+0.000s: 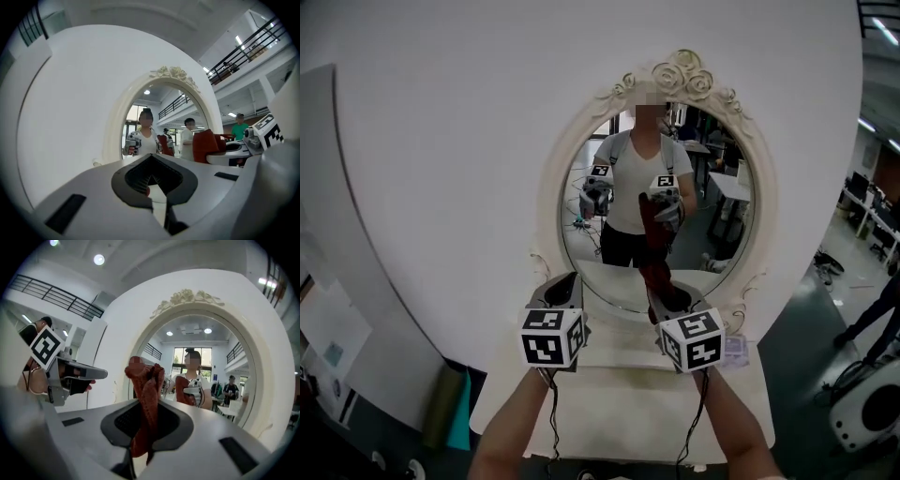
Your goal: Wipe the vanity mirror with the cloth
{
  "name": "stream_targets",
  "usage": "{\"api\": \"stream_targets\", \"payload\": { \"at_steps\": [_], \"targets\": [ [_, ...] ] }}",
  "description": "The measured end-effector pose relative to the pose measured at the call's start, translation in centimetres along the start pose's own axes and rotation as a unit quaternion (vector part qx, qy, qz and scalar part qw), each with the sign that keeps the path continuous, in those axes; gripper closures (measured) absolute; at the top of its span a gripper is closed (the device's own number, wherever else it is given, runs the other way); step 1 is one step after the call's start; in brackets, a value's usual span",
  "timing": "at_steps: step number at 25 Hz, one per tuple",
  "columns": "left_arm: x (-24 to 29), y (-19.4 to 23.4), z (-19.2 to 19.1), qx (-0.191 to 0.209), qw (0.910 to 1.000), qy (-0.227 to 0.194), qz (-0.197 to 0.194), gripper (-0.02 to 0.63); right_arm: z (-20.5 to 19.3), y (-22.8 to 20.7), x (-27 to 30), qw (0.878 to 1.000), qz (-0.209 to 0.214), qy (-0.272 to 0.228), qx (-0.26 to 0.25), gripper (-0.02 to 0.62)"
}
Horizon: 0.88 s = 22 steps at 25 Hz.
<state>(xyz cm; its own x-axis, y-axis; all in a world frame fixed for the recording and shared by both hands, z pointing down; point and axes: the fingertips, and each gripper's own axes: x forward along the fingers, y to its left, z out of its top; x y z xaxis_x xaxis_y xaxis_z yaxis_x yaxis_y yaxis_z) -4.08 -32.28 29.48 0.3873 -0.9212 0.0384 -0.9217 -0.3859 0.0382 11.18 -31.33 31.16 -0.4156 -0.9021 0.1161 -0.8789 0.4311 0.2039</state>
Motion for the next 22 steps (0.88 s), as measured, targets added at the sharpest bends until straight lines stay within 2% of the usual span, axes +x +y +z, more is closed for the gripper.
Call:
{"api": "stream_targets", "payload": {
  "at_steps": [5,9,11,13,16,18,20,22],
  "targets": [
    [1.1,1.7,6.0,-0.002,0.9994,-0.034,0.008,0.600,7.4,-1.3,1.7,0.992,-0.019,-0.015,-0.122,0.537],
    [2.2,2.6,9.1,-0.001,0.9990,-0.043,0.013,0.600,12.4,-0.9,3.5,0.973,-0.040,-0.016,-0.226,0.537],
    [2.9,3.0,10.5,0.007,0.9989,-0.044,0.016,0.600,14.8,-1.0,4.5,0.958,-0.063,-0.014,-0.279,0.537],
    [3.5,3.5,12.0,0.014,0.9985,-0.049,0.020,0.600,17.3,-1.0,5.7,0.938,-0.092,-0.012,-0.335,0.537],
    [3.9,4.8,14.0,0.025,0.9974,-0.060,0.030,0.600,20.7,-0.8,7.3,0.893,-0.142,-0.008,-0.427,0.537],
    [3.9,5.7,14.8,0.029,0.9969,-0.063,0.037,0.600,22.3,-0.5,8.4,0.867,-0.166,-0.005,-0.471,0.537],
    [3.8,6.4,15.2,0.031,0.9968,-0.063,0.039,0.600,23.2,-0.1,9.2,0.852,-0.175,0.000,-0.494,0.537],
    [3.9,6.9,15.1,0.030,0.9969,-0.062,0.038,0.600,23.5,0.1,9.9,0.843,-0.179,0.006,-0.507,0.537]
  ]
}}
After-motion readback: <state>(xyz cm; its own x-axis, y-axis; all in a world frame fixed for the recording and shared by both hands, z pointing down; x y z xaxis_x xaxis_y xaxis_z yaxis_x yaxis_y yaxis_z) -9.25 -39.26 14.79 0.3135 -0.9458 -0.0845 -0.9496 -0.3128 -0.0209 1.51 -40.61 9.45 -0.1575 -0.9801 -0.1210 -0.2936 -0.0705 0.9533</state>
